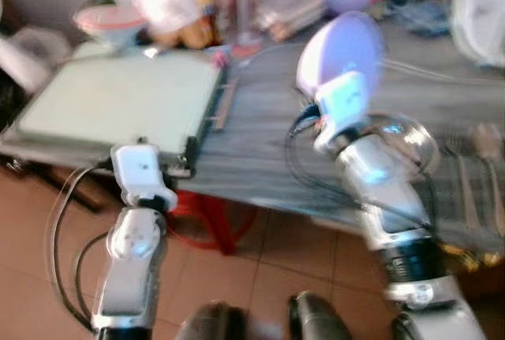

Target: Setting the table

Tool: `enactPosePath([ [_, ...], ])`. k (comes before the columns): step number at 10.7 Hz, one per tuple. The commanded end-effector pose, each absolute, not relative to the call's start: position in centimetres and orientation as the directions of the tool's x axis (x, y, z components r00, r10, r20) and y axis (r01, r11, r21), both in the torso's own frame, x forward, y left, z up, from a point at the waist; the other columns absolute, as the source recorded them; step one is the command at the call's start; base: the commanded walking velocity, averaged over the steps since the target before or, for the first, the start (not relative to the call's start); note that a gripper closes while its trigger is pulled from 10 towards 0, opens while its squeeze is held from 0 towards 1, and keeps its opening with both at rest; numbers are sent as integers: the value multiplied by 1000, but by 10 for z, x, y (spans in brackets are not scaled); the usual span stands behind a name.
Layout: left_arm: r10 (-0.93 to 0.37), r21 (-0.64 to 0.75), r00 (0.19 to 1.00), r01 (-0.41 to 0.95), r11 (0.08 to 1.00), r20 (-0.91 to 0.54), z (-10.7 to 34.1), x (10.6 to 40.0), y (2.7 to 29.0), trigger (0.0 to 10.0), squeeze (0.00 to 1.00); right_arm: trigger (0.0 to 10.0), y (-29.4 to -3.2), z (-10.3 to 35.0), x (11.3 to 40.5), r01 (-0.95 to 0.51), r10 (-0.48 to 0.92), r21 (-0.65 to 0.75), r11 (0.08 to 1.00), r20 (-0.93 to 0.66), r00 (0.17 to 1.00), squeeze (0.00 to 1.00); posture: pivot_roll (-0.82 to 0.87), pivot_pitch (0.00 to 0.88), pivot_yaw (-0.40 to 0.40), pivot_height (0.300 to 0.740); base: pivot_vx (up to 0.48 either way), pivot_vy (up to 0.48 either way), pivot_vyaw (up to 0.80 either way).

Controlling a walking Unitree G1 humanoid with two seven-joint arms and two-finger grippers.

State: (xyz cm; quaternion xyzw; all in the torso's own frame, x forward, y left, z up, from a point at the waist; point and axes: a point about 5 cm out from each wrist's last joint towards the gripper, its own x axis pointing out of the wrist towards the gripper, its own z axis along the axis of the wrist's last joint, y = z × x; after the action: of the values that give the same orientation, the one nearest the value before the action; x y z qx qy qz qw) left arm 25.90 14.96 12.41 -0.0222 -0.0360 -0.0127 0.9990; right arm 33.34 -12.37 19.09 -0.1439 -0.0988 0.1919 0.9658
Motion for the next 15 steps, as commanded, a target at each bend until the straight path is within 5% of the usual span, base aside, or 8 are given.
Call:
enactPosePath([
  [1,-6,-31,998,8,999,63,122,254,158,10000,0,10000,-116,199,336,-370,433,-327,870,144,890,0,16,151,61,740,0,0,0],
  [4,-6,-22,1000,6,1000,12,112,241,162,10000,0,10000,-117,204,359,-431,465,-391,813,-6,885,0,29,169,55,740,0,0,0],
  [6,-14,-9,1000,14,1000,-6,109,238,161,10000,0,10000,-130,197,367,-386,366,-371,844,-127,922,0,29,177,55,740,0,0,0],
  [15,-68,-33,997,66,997,-40,104,239,151,10000,0,10000,-160,183,343,-320,218,-318,892,-318,923,0,-6,184,53,740,0,0,0],
])
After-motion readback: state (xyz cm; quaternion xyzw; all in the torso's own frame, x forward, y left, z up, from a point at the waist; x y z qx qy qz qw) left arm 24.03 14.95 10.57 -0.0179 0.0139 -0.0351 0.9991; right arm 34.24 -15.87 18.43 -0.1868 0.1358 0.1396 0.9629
